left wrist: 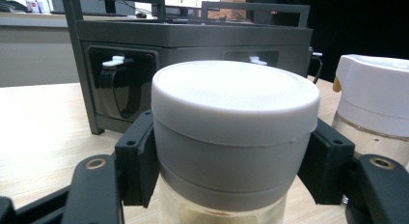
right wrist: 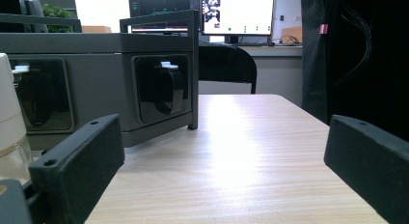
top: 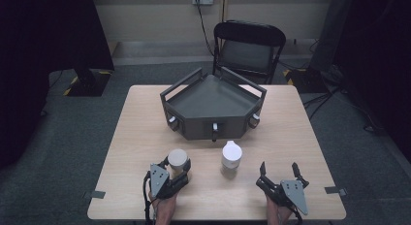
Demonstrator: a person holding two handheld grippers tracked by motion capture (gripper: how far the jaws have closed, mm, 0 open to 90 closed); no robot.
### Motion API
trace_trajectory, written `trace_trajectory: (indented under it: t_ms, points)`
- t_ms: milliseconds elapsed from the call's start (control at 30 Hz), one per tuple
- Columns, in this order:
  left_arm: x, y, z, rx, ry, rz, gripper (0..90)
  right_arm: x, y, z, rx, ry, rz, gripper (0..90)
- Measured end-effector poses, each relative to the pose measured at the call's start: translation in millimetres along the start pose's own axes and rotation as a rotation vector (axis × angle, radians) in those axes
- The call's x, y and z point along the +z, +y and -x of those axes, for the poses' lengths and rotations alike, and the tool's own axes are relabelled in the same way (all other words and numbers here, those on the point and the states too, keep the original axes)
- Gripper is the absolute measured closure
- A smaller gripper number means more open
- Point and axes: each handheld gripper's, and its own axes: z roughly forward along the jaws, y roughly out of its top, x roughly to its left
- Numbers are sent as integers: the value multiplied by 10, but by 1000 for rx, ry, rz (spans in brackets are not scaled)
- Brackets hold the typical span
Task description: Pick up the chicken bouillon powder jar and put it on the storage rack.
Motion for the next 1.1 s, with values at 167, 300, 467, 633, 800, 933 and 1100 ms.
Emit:
trace_trajectory:
  t_ms: [167, 300, 467, 633, 800, 933, 1100]
  points:
    - [4, -4, 33, 6, 11, 2, 342, 0, 0, 0, 0, 0, 0, 0]
    - [6, -2, 42, 12, 15, 3, 342, 0, 0, 0, 0, 0, 0, 0]
    - [18, 17, 57, 26, 17, 5, 343, 0, 1, 0, 0, 0, 0, 0]
    - [7, 47, 47, 26, 13, 10, 343, 0, 0, 0, 0, 0, 0, 0]
    - [-1, 71, 42, 28, 15, 16, 343, -1, 0, 0, 0, 0, 0, 0]
    - [-10, 109, 26, 25, 19, 22, 343, -3, 0, 1, 0, 0, 0, 0]
    - [-15, 156, 9, 28, 12, 23, 343, -4, 0, 3, 0, 1, 0, 0]
